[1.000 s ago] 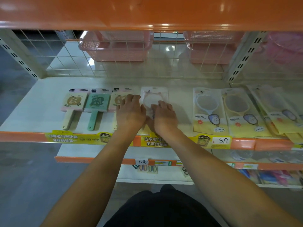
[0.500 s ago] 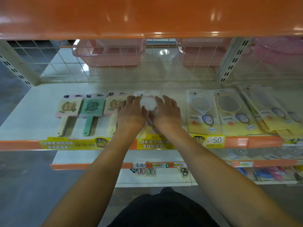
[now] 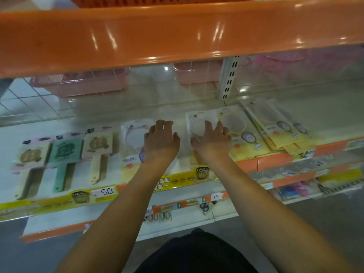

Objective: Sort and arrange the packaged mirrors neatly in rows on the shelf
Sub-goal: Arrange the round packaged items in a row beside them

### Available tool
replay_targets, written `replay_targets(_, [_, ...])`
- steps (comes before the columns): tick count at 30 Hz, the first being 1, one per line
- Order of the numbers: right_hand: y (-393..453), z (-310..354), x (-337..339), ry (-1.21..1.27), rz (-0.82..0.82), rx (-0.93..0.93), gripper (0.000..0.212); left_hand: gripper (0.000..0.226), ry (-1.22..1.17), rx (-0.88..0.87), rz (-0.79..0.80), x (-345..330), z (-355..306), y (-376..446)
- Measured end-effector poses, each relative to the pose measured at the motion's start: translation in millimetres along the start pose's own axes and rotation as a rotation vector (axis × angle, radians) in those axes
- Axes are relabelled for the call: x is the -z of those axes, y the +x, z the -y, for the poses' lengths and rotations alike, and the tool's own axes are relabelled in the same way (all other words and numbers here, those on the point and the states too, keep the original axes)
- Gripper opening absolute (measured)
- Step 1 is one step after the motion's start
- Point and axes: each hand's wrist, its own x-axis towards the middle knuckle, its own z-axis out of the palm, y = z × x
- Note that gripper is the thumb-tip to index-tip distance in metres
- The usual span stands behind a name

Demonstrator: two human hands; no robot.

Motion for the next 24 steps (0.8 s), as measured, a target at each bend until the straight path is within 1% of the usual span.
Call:
replay_targets(2, [0.9,-3.3,-3.2,-0.026,0.042,-0.032,0.08,0.041,0.002,-0.001,0.007,-2.5,-3.5,1.0])
replay_targets(4, [2.9,-1.3,-5.4,-0.057,0.103,-0.079,0.091,0.041,0.009,0.002,0.003,-3.0,-5.1,2.6])
replay_targets(7, [5.6,4.8,-7.4,-0.155,0.191,-0.132,0.104,0.04,0.017,0.006,0.005,-3.7,-6.5,4.9])
replay_targets(11, [8.3,8.9,-5.1,-0.133,0.208,-0.109,0.098,0.04,0.029,0.024,0.013,-7.9,-7.7,5.7])
replay_targets(15, [15.0,5.8,-9.9,-0.054,0.186,-0.096,0.104,0.04,0.033,0.04,0.032,-11.6,-9.7,3.9])
replay_targets(17, [17.6,1.0,-10.6,-0.005,0.173,-0.084,0.097,0.04,0.037,0.048,0.031,-12.2,-9.9,3.7])
replay_targets(21, [15.8,-5.0,-9.5,0.024,0.124,-0.04,0.064,0.04,0.044,0.047,0.027,-14.4,-12.7,3.2])
replay_targets(24, [14.8,-7.7,-10.3,0.054,0.095,-0.007,0.054,0.041,0.054,0.048,0.039,-18.2,-13.8,4.5])
